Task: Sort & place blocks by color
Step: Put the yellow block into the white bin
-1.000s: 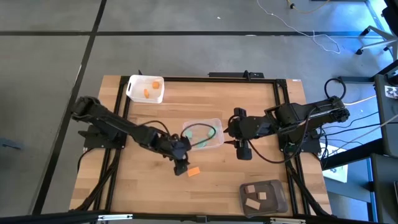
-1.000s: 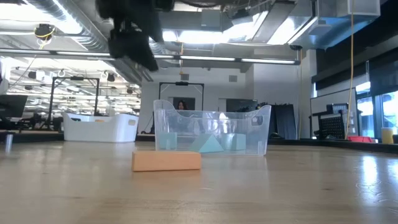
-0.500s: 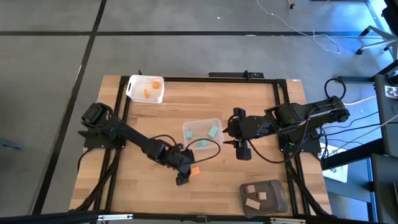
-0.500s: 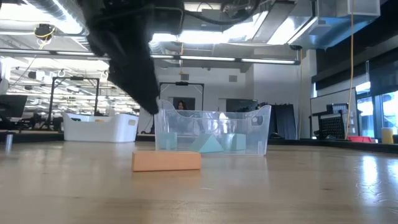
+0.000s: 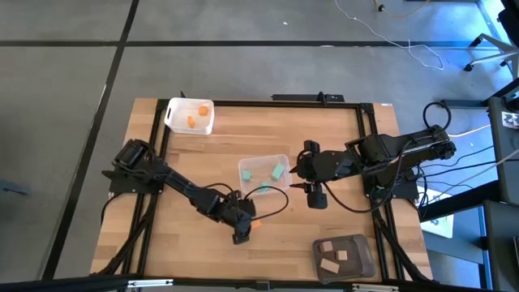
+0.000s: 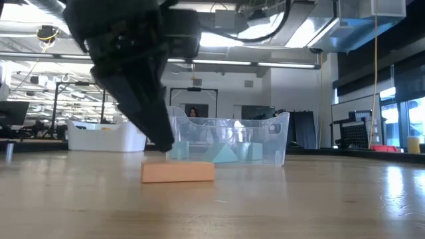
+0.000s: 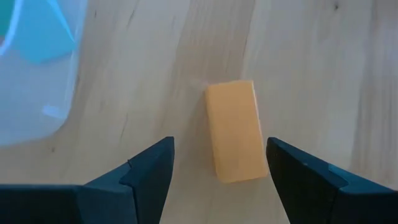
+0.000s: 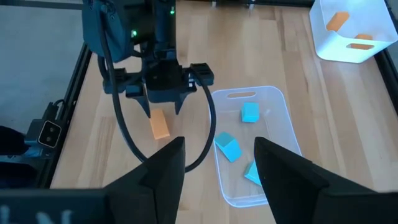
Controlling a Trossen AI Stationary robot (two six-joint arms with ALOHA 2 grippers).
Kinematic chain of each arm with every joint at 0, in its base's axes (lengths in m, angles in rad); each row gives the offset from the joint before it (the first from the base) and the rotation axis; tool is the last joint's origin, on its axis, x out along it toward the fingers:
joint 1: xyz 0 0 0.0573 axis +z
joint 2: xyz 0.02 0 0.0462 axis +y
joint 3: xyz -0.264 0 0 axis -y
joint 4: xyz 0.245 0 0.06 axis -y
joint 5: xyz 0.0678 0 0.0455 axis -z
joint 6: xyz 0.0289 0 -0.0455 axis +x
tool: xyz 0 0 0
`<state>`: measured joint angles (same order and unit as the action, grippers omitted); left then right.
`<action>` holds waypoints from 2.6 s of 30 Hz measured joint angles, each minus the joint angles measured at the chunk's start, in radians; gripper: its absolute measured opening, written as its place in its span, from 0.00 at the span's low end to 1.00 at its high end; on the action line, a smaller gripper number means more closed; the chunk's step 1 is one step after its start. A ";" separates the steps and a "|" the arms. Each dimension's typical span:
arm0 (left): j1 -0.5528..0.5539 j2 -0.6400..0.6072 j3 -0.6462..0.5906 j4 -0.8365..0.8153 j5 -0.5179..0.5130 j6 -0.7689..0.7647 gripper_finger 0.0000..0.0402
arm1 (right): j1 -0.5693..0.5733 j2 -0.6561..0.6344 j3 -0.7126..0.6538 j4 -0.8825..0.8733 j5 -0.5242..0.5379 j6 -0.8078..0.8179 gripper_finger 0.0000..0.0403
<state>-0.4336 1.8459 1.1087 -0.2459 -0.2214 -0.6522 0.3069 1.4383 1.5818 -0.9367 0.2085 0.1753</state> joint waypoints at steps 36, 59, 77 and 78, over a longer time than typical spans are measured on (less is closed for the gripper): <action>0.002 0.097 0.000 0.054 -0.080 0.083 0.62 | 0.000 0.000 -0.001 0.005 0.000 0.000 0.48; 0.006 0.096 0.000 0.044 -0.009 -0.118 0.30 | 0.000 0.000 -0.001 0.005 0.000 0.000 0.48; 0.003 -0.028 -0.003 0.023 0.004 -0.302 0.30 | 0.000 -0.001 -0.001 0.008 0.000 0.000 0.48; 0.001 -0.041 -0.003 0.005 -0.002 -0.312 0.30 | 0.000 -0.001 -0.001 0.008 0.000 0.000 0.48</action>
<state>-0.4322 1.8049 1.1061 -0.2407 -0.2238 -0.9645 0.3069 1.4372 1.5810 -0.9286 0.2081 0.1753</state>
